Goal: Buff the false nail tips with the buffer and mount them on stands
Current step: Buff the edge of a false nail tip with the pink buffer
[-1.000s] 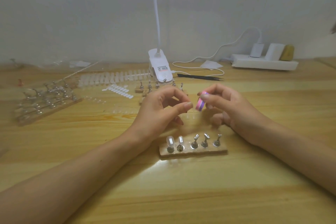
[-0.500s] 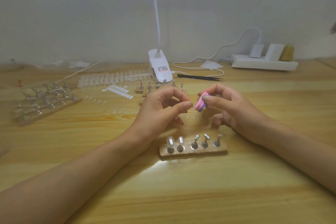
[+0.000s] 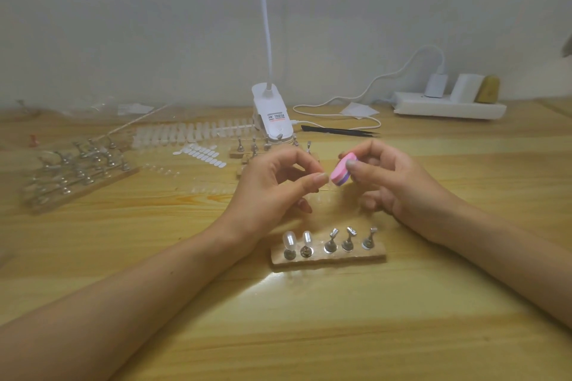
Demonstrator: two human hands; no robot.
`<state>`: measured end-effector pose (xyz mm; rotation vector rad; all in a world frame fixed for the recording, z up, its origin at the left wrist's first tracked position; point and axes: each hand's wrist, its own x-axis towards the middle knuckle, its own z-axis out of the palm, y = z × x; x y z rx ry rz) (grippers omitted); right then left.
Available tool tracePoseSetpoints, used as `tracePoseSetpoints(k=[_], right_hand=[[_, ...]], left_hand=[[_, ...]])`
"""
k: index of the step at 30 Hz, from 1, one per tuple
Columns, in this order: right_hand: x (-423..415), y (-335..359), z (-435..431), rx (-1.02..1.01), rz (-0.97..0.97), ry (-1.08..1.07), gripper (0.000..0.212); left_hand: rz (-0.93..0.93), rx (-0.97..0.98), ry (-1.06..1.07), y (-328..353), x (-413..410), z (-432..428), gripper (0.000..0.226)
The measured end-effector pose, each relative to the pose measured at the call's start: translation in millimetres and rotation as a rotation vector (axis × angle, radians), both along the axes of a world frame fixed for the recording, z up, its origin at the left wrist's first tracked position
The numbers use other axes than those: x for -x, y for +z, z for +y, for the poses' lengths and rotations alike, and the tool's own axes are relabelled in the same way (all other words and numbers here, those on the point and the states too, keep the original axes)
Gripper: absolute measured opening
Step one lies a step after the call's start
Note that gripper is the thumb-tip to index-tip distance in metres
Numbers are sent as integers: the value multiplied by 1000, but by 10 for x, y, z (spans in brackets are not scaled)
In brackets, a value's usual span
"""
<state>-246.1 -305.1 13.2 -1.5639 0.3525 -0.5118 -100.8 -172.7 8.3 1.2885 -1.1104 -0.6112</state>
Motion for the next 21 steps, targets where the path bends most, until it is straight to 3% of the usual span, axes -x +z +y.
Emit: tracePoseSetpoints(k=[3,6,10,13,17,21], right_hand=[[5,-5,20,99,45,112,21],[-4,-8,-9,-13,3,5,24],[-4,-17,22,111,66,105,19],[-7,-15,7,1,0,2,24],[-6,-15,27,113,77,94,19],[-5,-5,-2,-11,20,-3,22]], left_hand=[[-1,4,1,0,-3,1,9],[-6,1,13,1,2,0,9],[-5,1,21,4,1,-1,9],[-7,0,21,0,-2,-4,11],[-15,6,17,-12,-11,-7,10],[-20,0,10,-15,-10,-9,11]])
